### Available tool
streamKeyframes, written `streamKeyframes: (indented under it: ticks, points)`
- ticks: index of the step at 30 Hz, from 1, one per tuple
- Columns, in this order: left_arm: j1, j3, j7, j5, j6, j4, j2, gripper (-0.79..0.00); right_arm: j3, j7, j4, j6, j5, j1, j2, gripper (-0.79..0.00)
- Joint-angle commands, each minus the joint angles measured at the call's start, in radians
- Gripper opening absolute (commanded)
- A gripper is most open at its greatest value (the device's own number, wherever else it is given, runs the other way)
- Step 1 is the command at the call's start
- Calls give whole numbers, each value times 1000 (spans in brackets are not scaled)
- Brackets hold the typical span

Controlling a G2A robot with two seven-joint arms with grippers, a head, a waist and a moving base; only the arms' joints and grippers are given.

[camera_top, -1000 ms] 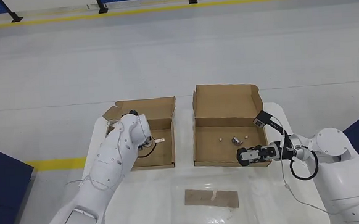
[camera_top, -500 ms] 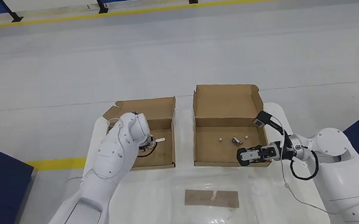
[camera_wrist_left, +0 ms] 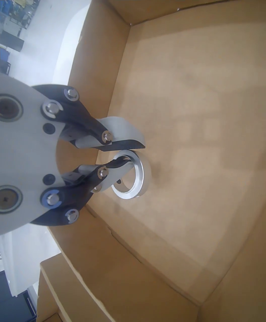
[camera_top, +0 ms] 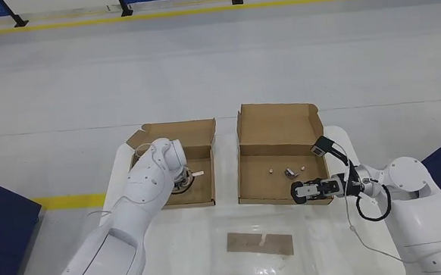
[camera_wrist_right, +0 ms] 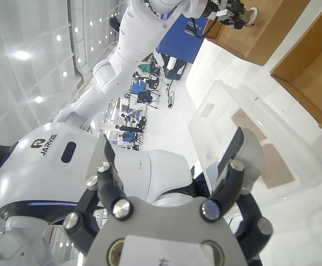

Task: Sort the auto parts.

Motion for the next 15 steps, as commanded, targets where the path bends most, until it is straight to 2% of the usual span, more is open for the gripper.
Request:
streamKeyframes:
  ticks: [1,15]
  points:
    - [-8,2,12,-10,-2,24,-10,-785,0,0,0,0,0,0,0,0]
    - [-48,6,52,-46,-27,147,-55,-785,0,0,0,0,0,0,0,0]
